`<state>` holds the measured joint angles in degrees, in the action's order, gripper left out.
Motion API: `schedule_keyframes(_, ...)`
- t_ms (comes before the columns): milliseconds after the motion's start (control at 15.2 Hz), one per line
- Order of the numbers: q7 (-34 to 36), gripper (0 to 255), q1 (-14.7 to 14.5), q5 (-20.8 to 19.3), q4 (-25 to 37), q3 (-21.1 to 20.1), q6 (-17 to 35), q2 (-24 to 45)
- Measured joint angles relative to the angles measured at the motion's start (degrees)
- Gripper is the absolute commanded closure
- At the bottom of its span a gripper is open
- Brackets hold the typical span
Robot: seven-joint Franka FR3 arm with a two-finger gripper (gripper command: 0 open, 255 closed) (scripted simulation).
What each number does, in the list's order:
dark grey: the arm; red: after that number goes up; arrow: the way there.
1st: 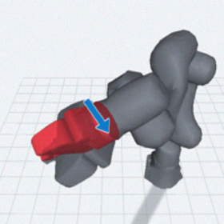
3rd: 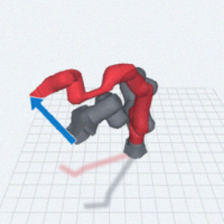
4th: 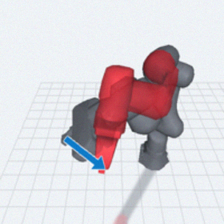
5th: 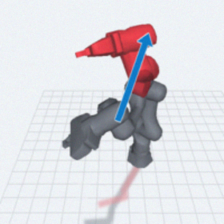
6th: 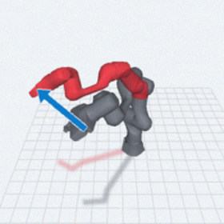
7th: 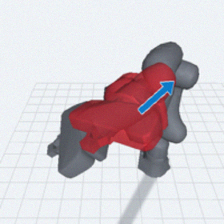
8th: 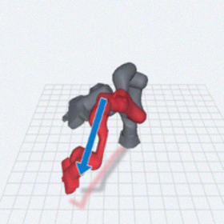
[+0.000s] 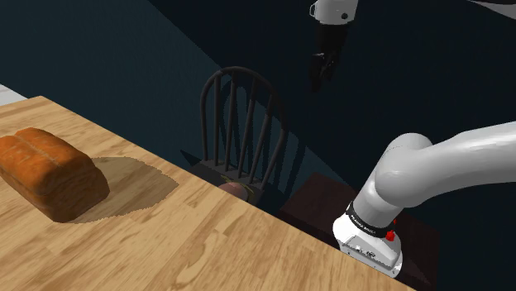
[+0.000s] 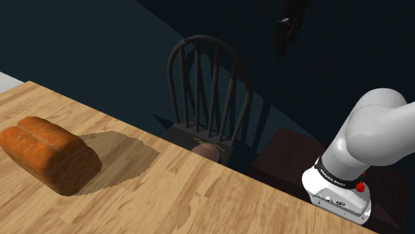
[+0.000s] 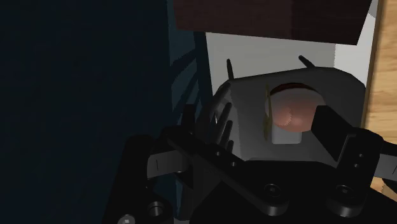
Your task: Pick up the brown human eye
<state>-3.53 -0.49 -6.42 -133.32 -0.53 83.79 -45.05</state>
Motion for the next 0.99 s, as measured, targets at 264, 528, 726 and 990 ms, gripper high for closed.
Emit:
schedule_keyframes(264,1.36,0,-0.15,0.29,-2.41,-0.69,4.24,1.94)
schedule_keyframes(528,4.45,0,-0.67,1.12,-6.49,-2.59,11.4,4.99)
schedule_keyframes(726,6.52,0,-0.87,1.34,-9.3,-3.75,17.38,8.18)
schedule_keyframes(990,10.12,0,-1.28,1.63,-10.69,-5.98,25.05,14.48)
